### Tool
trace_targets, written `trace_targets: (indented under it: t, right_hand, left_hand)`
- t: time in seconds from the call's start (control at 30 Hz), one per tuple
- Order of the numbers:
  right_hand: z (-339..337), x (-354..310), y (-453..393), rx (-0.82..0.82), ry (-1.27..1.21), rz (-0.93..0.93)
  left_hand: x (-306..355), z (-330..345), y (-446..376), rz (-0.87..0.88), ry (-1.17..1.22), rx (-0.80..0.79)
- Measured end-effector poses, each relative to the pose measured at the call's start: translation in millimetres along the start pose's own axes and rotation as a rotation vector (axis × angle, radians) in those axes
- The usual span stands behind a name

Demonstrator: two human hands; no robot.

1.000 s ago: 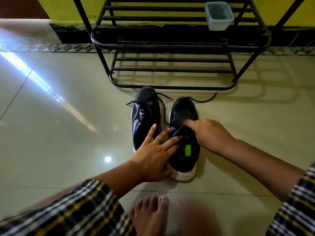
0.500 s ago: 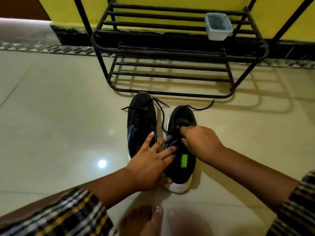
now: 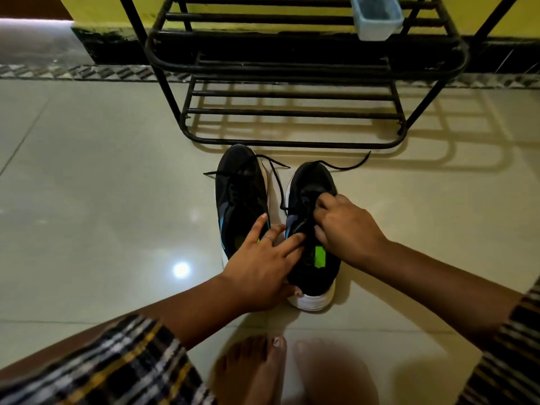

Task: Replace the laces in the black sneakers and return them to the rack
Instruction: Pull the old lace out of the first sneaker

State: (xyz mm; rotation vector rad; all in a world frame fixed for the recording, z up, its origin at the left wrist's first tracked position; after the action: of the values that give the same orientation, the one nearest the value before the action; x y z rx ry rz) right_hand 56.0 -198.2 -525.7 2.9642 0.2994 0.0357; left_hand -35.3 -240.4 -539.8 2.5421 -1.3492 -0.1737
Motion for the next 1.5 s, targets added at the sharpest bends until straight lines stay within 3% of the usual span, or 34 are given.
trace_targets:
  t: [0.13,0.37,0.63,0.9,1.27,1.5]
  right_hand:
    - [-11.3,5.3,2.8,0.170,-0.110,-0.046]
    - [-19.0,15.3,9.0,0.297,-0.262,-0.019]
    - [-2.9,12.5,8.1,0.096,-0.161,0.034]
    - [-16.9,14.0,21.7,0.070,-0.192,0.001]
    - [-25.1,35.2,45.7,0.099,-0.649,0.148]
    - [-44.0,62.5,44.2,0.308,-0.845,0.267]
  left_hand:
    - [-2.0,-2.1,-4.1,0.013,0.039,0.017]
    - [-2.5,-3.0,-4.0,0.036,0.064,0.033]
    - [-2.3,-1.7,-6.1,0.006,0.069,0.016]
    - [-2.5,-1.7,-4.5,-0.014,0.063,0.017]
    - [-0.8,-4.0,-3.3,-0.024,0.065,0.001]
    - [-3.7,-2.9,-2.7,-0.031,0.083,0.004]
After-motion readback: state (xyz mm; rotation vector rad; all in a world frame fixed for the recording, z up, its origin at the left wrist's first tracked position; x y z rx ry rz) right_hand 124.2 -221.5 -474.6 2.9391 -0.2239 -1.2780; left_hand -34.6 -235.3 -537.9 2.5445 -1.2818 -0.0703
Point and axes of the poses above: each hand's wrist, its own y-axis away from the middle knuckle, its own z-axis out of the palm, x = y × z, the point moved 9 cm from there along -y, towards the middle knuckle, and after that the axes turned 1 degree about y, right-handed, at the moved point
